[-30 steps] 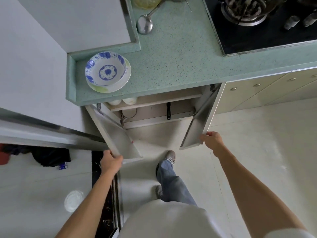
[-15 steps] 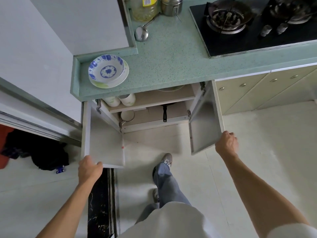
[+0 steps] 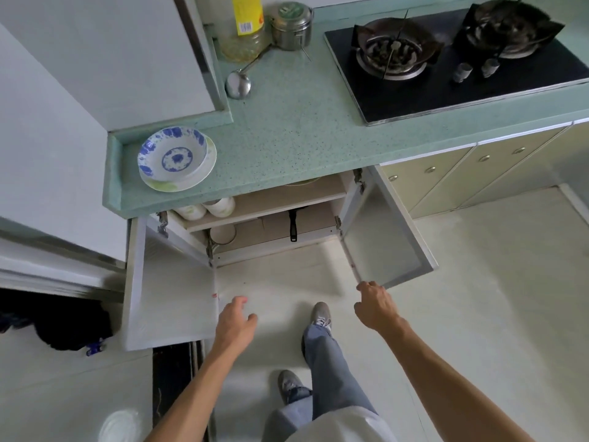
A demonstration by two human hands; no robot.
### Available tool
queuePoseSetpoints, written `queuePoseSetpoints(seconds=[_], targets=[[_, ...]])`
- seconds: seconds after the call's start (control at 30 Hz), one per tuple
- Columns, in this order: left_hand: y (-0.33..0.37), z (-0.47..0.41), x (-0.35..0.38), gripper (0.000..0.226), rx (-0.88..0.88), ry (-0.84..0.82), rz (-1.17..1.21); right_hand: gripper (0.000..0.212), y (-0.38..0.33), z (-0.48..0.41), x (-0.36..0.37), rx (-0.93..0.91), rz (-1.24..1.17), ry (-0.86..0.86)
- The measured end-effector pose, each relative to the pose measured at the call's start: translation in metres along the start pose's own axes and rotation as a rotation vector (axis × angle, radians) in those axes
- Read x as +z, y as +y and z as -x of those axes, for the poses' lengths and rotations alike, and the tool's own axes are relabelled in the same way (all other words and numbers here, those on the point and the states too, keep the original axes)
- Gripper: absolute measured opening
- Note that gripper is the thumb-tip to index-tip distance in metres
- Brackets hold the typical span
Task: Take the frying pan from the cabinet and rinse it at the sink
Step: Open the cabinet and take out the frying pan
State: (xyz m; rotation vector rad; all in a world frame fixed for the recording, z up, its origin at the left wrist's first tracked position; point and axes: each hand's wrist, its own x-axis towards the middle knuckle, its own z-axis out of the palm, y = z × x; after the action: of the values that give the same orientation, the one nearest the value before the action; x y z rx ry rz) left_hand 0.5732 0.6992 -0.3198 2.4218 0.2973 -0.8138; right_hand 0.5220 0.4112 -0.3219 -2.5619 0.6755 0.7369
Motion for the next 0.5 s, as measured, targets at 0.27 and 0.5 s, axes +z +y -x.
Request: queuePoseSetpoints(seconds=[0.27,0.5], targets=[[0.05,-0.089,0.02,0.034,0.001,-0.108,-0.138,0.039,-0.032,-0.096,0.009,-0.102,0.036,-0.137],[0.072,-0.202,0.053,0.036,0.042,-0.116,-0.414,0.033,-0.056,-0.197,0.044,-0.243,0.253,-0.195]])
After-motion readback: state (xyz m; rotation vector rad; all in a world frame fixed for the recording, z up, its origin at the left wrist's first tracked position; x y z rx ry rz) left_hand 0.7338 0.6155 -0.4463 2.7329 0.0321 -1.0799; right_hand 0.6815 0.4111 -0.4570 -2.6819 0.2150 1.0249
